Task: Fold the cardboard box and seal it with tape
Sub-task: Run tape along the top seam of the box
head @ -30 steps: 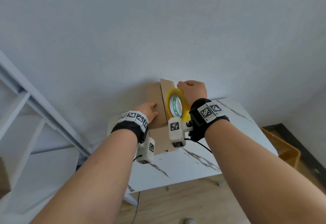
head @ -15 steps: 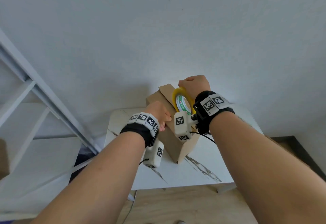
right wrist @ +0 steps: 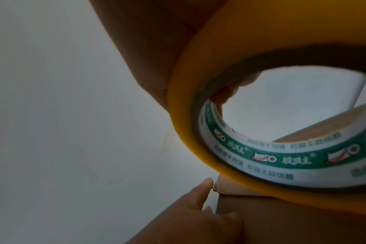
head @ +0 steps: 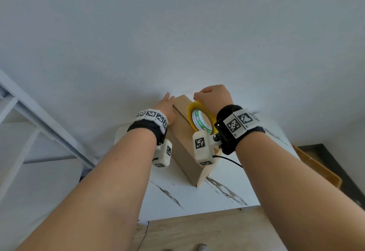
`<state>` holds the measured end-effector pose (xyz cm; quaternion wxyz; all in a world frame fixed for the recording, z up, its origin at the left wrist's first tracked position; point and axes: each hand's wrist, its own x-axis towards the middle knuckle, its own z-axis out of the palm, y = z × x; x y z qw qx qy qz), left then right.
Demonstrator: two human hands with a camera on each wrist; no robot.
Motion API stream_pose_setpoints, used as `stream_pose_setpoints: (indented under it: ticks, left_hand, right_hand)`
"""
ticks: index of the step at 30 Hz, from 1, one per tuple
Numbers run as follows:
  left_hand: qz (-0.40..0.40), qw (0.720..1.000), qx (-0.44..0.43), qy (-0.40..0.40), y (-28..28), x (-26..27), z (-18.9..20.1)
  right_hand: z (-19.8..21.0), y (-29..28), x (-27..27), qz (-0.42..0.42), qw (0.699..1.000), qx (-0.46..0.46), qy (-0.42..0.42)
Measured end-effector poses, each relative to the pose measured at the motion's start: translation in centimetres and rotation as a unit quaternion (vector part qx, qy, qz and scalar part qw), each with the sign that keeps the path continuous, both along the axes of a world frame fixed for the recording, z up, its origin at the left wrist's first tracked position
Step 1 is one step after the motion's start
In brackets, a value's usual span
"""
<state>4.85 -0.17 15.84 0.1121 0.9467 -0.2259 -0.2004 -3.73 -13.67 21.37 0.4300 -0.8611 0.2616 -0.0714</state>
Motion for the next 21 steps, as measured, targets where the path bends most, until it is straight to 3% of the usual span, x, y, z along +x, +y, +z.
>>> stream_pose_setpoints:
  ticks: [7,21]
  left_hand:
    - [0.02,0.999,-0.017,0.034,0.0,0.1,-0.1]
    - [0.05,0.996,-0.018,-0.067,3.3,-5.7,-0.1]
  right_hand:
    - [0.1,0.0,-0.1,-0.001,1.0,-0.004,0.002]
    - [1.8,1.2,-1.4,0.06,0.996,-0.052,0.048]
